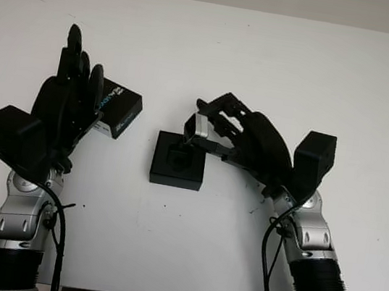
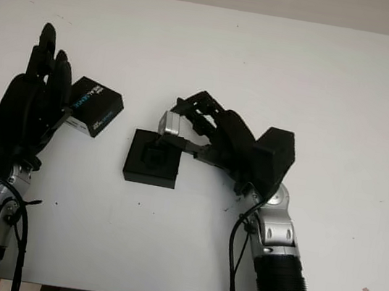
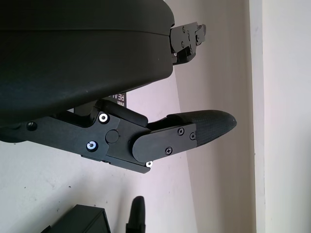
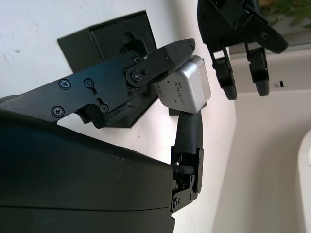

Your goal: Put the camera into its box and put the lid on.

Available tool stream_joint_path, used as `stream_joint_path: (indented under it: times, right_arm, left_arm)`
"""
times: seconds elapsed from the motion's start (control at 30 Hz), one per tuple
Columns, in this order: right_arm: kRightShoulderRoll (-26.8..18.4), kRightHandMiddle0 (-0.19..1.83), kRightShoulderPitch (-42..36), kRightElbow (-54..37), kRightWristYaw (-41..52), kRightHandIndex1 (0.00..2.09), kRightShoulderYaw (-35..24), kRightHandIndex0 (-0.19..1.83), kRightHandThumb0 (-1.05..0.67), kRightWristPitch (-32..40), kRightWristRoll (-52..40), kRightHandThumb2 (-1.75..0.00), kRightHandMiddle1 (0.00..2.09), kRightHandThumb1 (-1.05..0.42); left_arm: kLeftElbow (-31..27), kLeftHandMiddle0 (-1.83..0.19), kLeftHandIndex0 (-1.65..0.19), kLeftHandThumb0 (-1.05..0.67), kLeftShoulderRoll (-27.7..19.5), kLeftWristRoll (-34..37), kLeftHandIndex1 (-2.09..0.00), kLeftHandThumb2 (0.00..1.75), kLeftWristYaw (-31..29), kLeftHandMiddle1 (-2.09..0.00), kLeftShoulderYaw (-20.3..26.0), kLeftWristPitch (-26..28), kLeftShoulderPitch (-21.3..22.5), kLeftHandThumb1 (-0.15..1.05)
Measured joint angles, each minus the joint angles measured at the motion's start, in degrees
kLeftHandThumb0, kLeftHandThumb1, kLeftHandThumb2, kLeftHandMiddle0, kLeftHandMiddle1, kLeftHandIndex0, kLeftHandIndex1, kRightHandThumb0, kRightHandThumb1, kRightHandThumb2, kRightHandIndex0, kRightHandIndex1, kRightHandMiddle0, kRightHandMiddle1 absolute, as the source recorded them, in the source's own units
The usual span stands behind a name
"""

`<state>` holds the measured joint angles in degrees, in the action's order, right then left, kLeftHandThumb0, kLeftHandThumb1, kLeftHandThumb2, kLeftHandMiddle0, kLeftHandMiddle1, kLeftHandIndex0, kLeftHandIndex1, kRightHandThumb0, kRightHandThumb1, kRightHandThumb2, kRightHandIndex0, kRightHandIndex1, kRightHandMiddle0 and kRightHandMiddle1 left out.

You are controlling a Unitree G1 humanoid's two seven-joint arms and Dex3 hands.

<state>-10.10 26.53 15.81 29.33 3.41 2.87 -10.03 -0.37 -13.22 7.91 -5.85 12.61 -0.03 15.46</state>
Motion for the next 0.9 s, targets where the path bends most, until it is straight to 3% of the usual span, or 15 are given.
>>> stream_joint_path:
  times: [0.9]
  right_arm:
    - [4.9,0.29,-3.1,-3.4,-1.1,0.02,1.7,0.12,-0.47,6.0,-2.2,-0.06,1.74,-1.0]
  left_arm:
    - [0.5,0.19,0.19,-0.65,1.1,0.0,0.0,0.59,0.8,0.0,0.0,-0.3,0.0,1.05]
